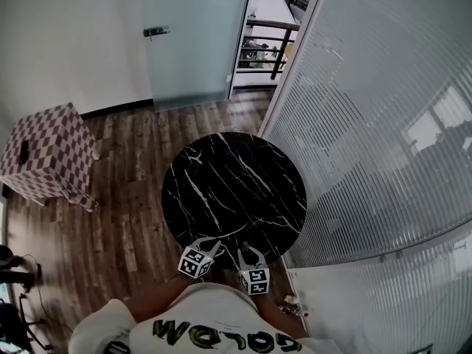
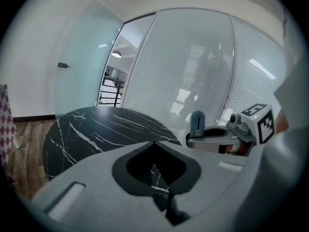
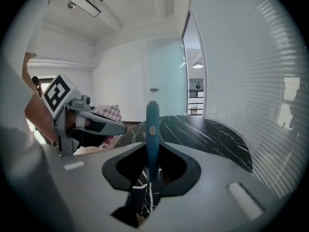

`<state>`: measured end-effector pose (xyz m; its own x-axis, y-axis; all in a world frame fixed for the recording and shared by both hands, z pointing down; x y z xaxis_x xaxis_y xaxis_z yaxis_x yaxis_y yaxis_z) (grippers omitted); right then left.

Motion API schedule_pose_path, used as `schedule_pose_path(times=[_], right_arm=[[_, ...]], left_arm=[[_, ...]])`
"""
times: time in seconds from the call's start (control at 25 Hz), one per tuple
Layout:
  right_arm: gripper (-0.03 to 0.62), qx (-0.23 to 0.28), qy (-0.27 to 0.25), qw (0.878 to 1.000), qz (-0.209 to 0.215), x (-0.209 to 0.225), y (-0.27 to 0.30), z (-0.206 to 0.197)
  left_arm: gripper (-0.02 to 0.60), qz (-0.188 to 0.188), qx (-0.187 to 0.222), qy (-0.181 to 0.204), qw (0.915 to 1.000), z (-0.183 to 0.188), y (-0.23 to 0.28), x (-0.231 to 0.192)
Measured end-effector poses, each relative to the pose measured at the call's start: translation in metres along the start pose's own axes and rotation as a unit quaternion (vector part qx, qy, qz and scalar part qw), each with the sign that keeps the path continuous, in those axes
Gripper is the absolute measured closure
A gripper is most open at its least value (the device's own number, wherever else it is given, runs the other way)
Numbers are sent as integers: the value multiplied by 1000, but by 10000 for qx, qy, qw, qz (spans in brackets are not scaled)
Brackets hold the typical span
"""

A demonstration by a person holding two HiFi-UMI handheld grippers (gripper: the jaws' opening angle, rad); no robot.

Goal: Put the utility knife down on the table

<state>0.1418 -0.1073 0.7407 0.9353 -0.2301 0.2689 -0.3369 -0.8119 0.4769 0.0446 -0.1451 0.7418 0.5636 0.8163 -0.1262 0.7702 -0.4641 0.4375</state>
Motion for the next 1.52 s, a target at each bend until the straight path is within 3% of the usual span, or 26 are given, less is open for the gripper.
schedule_pose_path(times=[0.32,0.92,1.2,1.52], right_arm=[[520,-349,108,9993,-43,8,10,-22],[520,-944,199,9952,-174,30,27,-65],[520,-1233,198,9920,-194,39,35,-81],[520,-1513,222,9880,-229,47,47,-88]], left_arm=[[578,-49,-298,-219,9993,-22,9,-3],[578,-257,-722,-241,9968,-55,23,0],[578,-284,-947,-567,9935,-76,32,-2],[578,-261,-1163,-671,9906,-90,38,-10]])
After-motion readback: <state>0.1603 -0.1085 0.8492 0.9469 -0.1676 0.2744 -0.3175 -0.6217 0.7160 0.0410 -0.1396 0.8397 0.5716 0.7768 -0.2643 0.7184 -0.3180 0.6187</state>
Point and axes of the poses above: the fingertips, and each gripper's own axes: y forward along the fingers, x to its right, z out of its top, the point moved 2 cm from there along -y, backward along the fingers, and after that the axes turned 13 degrees about y, right-handed, at the moved point
